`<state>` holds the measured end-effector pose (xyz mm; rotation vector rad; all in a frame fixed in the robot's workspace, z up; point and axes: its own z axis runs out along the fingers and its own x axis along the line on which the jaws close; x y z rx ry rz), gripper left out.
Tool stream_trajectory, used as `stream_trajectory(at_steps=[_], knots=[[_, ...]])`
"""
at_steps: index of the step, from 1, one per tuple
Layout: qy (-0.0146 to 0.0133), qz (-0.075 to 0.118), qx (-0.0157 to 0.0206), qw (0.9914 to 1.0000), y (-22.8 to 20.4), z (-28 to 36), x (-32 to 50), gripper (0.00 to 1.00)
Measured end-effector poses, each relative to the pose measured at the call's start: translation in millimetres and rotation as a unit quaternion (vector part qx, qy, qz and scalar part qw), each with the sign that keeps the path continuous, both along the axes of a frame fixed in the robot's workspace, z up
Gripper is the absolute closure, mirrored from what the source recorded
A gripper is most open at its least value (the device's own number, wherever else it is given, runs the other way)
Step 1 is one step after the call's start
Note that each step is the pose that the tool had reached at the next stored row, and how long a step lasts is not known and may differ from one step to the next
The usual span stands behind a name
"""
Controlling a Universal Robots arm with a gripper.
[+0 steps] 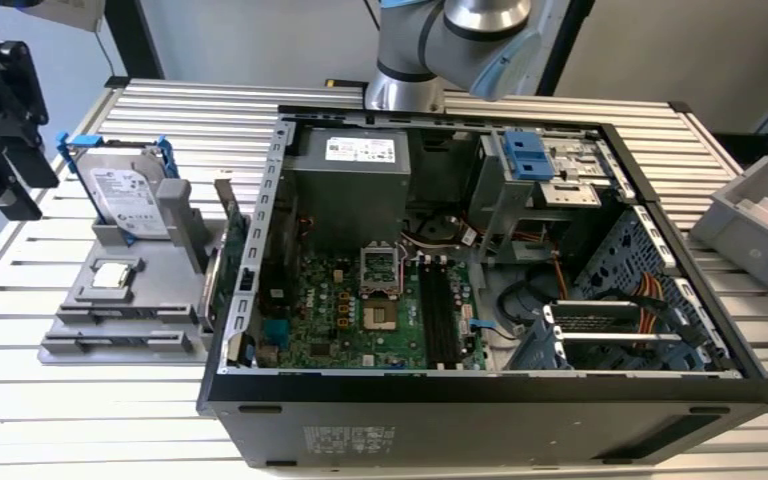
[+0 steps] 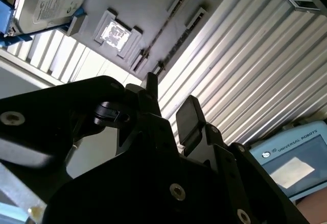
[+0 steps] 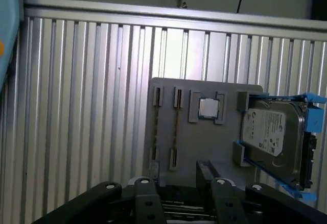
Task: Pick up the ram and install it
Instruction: 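Pick up the ram and move it above insertion slot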
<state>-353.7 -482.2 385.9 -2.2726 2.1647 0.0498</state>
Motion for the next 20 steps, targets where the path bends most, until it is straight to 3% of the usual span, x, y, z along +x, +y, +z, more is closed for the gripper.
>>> stream_trajectory(at_steps=[11, 20], knots=[[0.0, -0.012, 0.0, 0.99993, 0.3, -10.5, -0.2, 0.0], [-0.0032, -0.012, 0.0, 0.99992, 0.7, -18.2, -0.5, 0.0]])
